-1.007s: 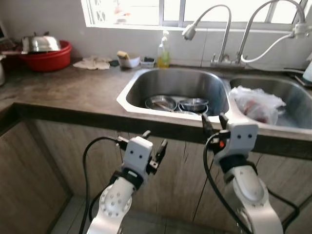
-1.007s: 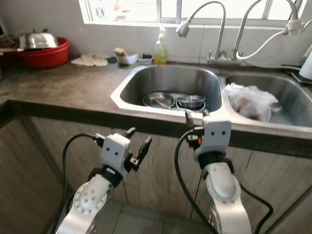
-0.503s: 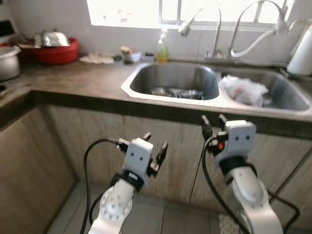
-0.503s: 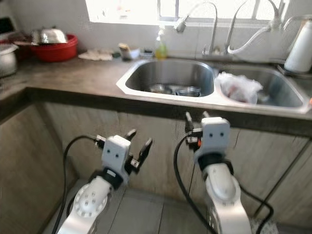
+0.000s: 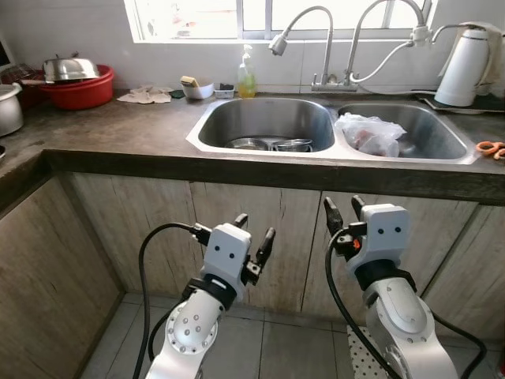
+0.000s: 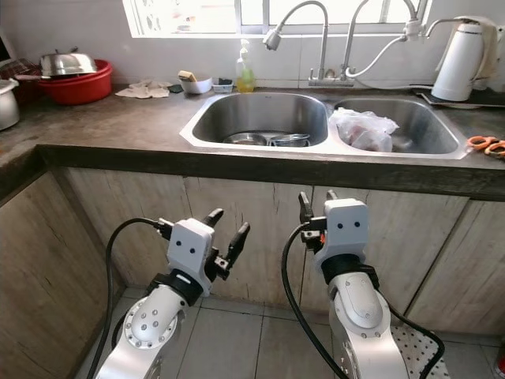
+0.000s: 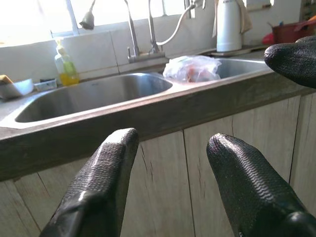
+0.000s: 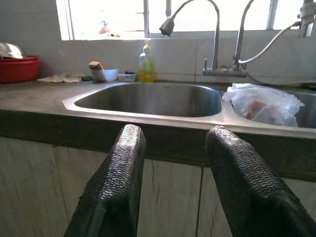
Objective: Kitchen organization
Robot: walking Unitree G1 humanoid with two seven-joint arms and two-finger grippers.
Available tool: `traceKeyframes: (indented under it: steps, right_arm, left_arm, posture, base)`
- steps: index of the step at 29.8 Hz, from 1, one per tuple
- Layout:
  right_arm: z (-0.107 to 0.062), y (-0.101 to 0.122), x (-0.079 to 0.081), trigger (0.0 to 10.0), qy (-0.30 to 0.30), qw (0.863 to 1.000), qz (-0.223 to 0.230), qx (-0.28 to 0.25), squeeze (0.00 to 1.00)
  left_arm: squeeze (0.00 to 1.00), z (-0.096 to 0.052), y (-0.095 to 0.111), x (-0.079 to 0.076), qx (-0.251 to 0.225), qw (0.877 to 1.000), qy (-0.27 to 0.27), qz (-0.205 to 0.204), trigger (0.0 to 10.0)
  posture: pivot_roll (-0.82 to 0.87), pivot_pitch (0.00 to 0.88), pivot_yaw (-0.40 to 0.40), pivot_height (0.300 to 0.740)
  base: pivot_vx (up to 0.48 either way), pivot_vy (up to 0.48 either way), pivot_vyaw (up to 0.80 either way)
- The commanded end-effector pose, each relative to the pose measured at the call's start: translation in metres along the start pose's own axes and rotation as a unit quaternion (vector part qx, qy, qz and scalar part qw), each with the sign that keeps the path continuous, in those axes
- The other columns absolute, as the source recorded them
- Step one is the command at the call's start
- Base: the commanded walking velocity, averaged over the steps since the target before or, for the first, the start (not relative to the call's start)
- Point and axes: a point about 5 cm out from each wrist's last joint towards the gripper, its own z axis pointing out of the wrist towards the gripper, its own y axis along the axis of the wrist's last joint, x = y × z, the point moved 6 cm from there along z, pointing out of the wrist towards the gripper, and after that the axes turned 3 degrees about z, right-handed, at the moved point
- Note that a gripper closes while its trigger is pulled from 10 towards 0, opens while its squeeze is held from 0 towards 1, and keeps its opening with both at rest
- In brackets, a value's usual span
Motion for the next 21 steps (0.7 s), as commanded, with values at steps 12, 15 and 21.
traceKeyframes:
  steps: [12,15,21]
  right_arm:
    - [0.0026,0.0018,0.0034,10.0,0.006,1.000,-0.001,-0.005,0.00]
    - [0.0031,0.0021,0.0031,10.0,0.006,1.000,0.000,-0.006,0.00]
    - [0.0040,0.0025,0.0026,10.0,0.006,1.000,0.000,-0.007,0.00]
  left_arm:
    - [0.00,0.0014,0.0021,0.0015,-0.003,1.000,-0.001,0.007,10.0]
    - [0.00,0.0013,0.0019,0.0011,-0.003,1.000,-0.002,0.007,10.0]
    - [0.00,0.0015,0.0017,0.0013,-0.004,1.000,-0.003,0.008,10.0]
  posture:
    - [0.00,0.000,-0.005,0.740]
    - [0.00,0.000,-0.005,0.740]
    - [0.00,0.000,-0.005,0.740]
  base:
    - [0.305,0.000,0.60]
    - [0.325,0.000,0.80]
    - [0.321,0.000,0.80]
